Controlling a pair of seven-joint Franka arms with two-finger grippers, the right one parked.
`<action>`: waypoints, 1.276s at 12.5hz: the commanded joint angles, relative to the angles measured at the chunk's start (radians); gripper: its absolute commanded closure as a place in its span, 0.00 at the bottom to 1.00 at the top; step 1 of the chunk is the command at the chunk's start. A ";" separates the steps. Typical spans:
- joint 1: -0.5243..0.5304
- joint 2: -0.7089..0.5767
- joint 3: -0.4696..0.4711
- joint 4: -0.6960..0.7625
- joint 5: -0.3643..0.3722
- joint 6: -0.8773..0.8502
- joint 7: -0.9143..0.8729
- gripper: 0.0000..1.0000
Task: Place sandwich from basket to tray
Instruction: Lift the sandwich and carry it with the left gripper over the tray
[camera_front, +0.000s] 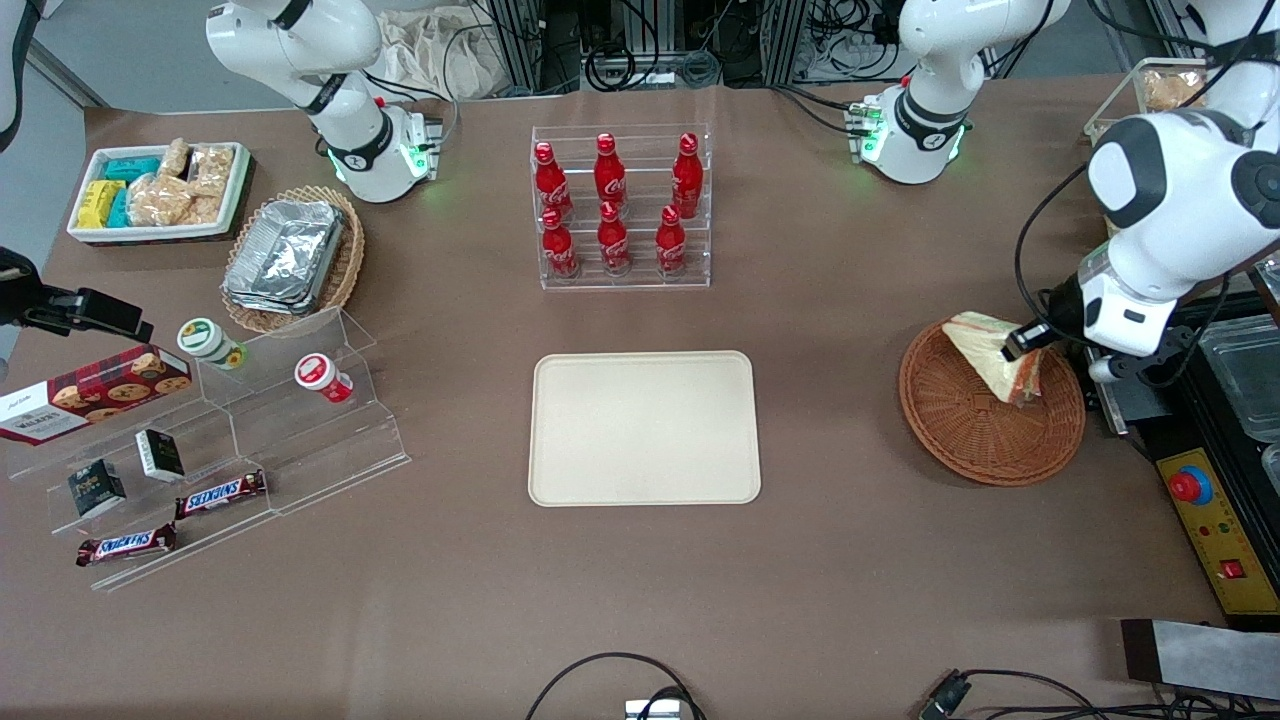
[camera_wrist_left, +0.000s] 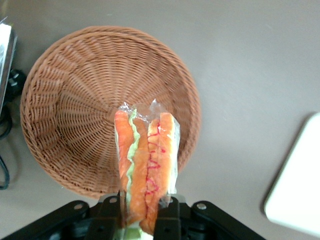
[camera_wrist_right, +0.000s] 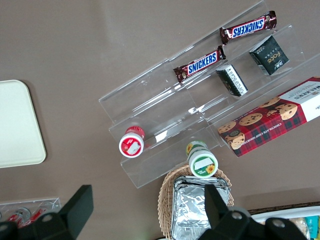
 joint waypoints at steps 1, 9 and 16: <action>0.003 -0.013 -0.099 0.075 0.015 -0.089 0.041 0.89; -0.002 0.081 -0.365 0.128 -0.083 0.006 -0.044 0.89; -0.057 0.269 -0.439 0.135 0.094 0.163 -0.233 0.90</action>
